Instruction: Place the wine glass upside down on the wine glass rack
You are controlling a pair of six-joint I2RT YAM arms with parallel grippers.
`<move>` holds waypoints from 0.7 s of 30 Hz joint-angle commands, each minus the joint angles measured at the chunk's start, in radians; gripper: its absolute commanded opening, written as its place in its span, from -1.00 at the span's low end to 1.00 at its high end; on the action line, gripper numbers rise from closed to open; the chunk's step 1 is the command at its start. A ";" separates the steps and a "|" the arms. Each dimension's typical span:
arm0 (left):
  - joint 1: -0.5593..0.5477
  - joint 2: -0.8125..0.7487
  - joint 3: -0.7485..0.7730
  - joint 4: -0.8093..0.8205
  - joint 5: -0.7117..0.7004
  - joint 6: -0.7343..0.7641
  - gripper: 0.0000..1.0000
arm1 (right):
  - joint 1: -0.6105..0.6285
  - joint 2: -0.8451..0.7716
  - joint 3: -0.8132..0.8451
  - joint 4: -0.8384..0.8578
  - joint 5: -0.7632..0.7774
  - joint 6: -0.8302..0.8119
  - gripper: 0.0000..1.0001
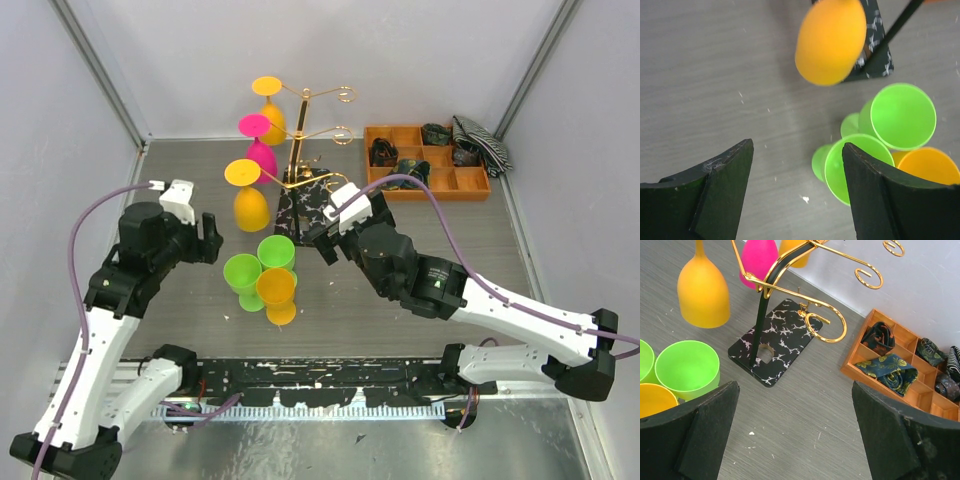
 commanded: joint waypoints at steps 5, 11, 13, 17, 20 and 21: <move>-0.002 0.031 -0.009 -0.199 0.163 -0.038 0.53 | 0.005 -0.037 0.035 0.004 0.047 0.040 1.00; -0.003 0.006 -0.090 -0.149 0.168 -0.052 0.52 | 0.004 -0.044 0.025 0.000 0.060 0.049 1.00; -0.002 0.012 -0.107 -0.140 0.159 -0.059 0.51 | 0.004 -0.042 0.023 -0.002 0.067 0.047 1.00; -0.004 0.031 -0.119 -0.103 0.140 -0.070 0.48 | 0.005 -0.028 0.022 -0.002 0.073 0.040 1.00; -0.010 0.048 -0.123 -0.085 0.134 -0.076 0.46 | 0.005 -0.018 0.020 -0.002 0.082 0.039 1.00; -0.012 0.056 -0.121 -0.084 0.127 -0.078 0.46 | 0.005 -0.015 0.019 -0.002 0.085 0.038 1.00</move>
